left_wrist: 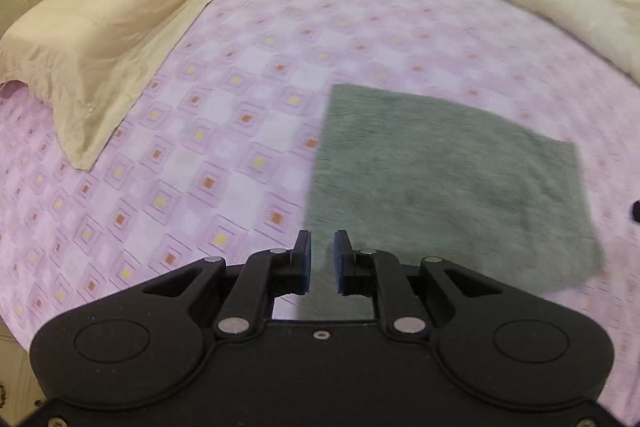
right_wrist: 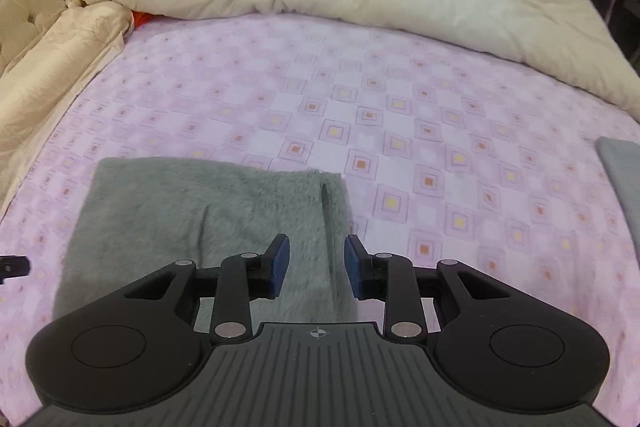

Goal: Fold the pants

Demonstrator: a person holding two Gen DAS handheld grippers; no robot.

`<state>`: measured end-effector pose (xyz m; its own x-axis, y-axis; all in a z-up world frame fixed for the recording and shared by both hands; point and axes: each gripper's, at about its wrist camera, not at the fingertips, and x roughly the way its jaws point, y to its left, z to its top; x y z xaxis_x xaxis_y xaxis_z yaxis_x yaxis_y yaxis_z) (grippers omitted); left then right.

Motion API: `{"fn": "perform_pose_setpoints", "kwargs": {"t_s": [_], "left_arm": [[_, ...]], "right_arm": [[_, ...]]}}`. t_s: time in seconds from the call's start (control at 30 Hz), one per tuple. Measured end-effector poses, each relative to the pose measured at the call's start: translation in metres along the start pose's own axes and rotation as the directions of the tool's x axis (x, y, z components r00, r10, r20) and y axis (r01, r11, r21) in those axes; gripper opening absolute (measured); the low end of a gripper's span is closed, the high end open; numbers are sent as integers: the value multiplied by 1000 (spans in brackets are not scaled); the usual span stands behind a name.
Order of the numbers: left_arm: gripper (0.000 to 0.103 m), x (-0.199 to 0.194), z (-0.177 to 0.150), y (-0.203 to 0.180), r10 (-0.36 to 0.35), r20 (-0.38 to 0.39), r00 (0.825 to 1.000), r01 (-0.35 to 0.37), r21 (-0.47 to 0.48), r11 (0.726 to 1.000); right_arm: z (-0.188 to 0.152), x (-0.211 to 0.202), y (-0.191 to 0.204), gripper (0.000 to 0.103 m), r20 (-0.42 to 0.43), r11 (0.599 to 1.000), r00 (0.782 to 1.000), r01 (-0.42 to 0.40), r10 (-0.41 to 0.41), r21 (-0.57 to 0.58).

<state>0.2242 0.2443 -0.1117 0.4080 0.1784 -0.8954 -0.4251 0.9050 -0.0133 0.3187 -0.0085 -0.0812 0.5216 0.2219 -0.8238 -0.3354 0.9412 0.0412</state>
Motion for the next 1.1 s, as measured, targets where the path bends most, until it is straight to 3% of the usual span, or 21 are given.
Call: {"fn": "perform_pose_setpoints", "kwargs": {"t_s": [0.13, 0.33, 0.5, 0.57, 0.63, 1.1], "left_arm": [[20, -29, -10, -15, -20, 30, 999, 20, 0, 1000], [33, -63, -30, -32, -16, 16, 1000, 16, -9, 1000], [34, -86, -47, -40, -14, 2, 1000, 14, -48, 999], [45, -96, -54, -44, -4, -1, 1000, 4, -50, 999], [48, -106, -61, -47, 6, 14, 1000, -5, -56, 998], [49, -136, -85, -62, 41, 56, 998, -39, -33, 999]], "right_arm": [[-18, -29, 10, 29, 23, 1000, 1000, 21, -21, 1], [-25, -56, 28, 29, 25, 999, 998, -50, 50, -23], [-33, -82, 31, 29, 37, 996, 996, -74, 76, -42], [-36, -92, 31, 29, 59, 995, 994, -85, 88, -48], [-39, -102, 30, 29, 77, 993, 991, -101, 105, -53], [-54, -131, 20, 29, 133, 990, 981, -136, 139, -28]]}}
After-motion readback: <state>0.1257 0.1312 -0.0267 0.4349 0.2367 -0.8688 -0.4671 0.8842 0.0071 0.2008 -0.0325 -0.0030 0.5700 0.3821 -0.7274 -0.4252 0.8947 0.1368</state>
